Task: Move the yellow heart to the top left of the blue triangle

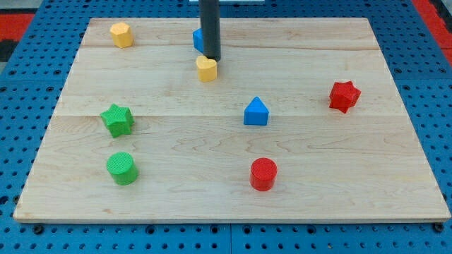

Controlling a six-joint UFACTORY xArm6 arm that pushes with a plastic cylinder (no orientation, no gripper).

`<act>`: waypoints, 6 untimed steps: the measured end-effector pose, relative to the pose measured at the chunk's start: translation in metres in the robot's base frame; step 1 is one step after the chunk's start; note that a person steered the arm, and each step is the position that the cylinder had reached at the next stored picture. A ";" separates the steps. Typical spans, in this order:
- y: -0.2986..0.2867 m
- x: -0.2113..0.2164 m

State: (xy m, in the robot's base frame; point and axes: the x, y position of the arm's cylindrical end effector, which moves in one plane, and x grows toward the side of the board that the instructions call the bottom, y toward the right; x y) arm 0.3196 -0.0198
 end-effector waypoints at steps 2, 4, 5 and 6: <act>0.016 -0.018; -0.048 -0.010; -0.044 0.018; -0.010 0.036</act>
